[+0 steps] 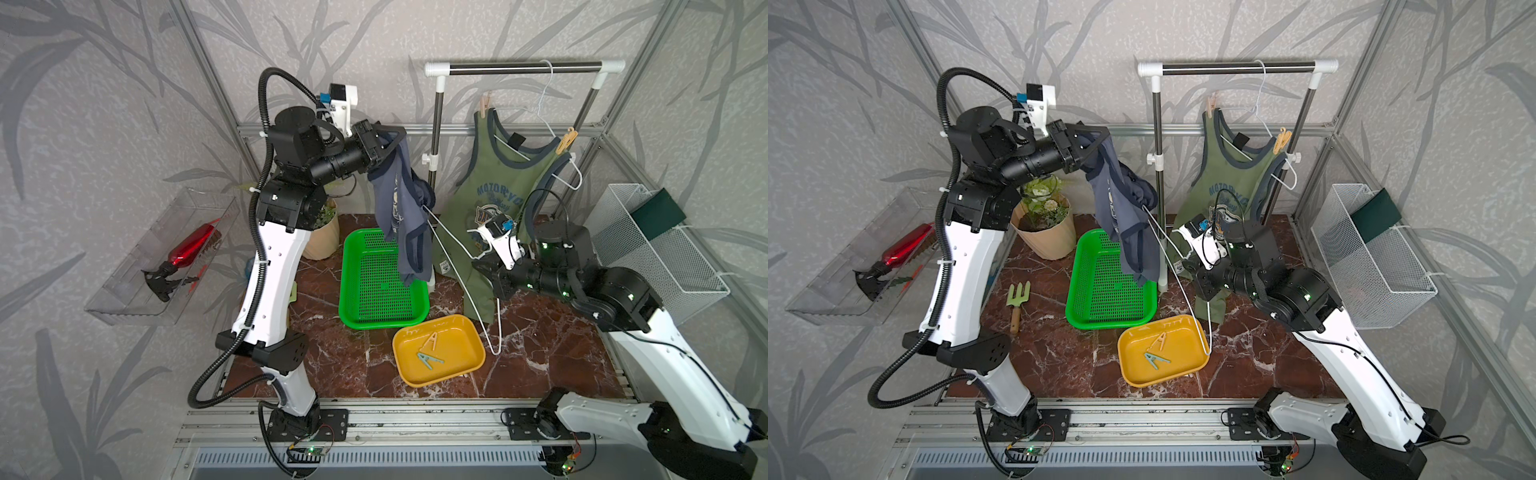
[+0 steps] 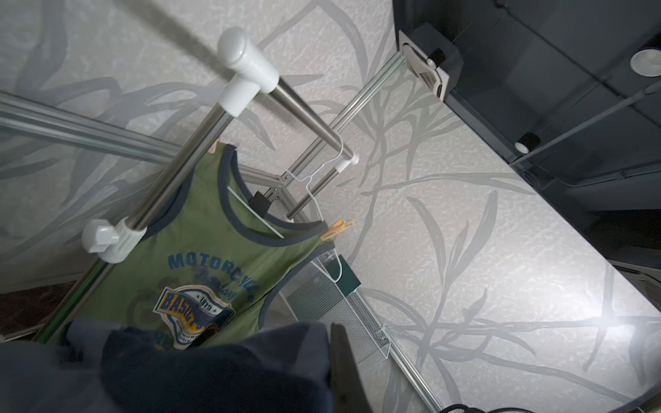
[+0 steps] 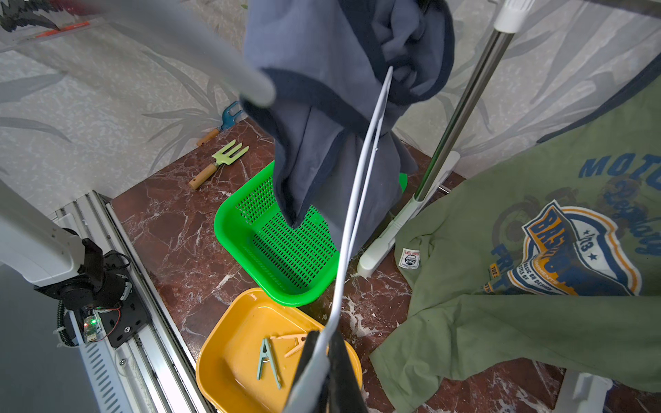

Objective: Remove the clothespins securing tank tops to the hanger
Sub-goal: Remove the tank top from the hanger, then place the tank top in the basket.

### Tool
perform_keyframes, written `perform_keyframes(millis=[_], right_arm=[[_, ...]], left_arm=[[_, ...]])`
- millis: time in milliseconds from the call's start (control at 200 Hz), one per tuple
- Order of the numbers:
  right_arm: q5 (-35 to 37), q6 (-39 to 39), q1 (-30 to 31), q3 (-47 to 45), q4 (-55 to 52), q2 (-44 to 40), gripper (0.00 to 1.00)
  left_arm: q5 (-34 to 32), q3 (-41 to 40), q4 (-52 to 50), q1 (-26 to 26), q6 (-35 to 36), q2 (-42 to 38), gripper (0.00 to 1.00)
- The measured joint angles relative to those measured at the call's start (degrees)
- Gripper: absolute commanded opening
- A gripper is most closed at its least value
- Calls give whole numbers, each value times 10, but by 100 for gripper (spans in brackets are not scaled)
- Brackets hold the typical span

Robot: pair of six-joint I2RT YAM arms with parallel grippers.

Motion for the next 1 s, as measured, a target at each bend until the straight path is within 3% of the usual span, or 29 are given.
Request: perform_keyframes(millis=[235,450,470,520,595,675,740,910,1000], right_arm=[[38,-5,-5,-2,-9,0,0],[73,-9,-49,74,-52,44,0],[75,-10,-55,90,-57,55,0],[77,-14,-70,129,-62,82,0],[74,-21,-96,204,-67,137,0],[67,-26,-126,289,-71,202,0],[55,-28,-149,378,-73,269,0],[12,-23,-195,685,-77,480,0],[-20,-3,-219,756,-54,546,0]], left_arm=[[-68,-301,0,6,65,-72,0],[-148,-431,-42,31,112,-72,0],[-152,-435,-47,36,117,-70,5],[-161,-436,-54,47,124,-61,32],[-164,-434,-58,61,132,-38,63],[-159,-433,-61,73,133,-8,82],[-156,-434,-65,76,134,17,87],[-150,-441,-78,62,146,24,87],[-146,-448,-79,54,157,9,87]])
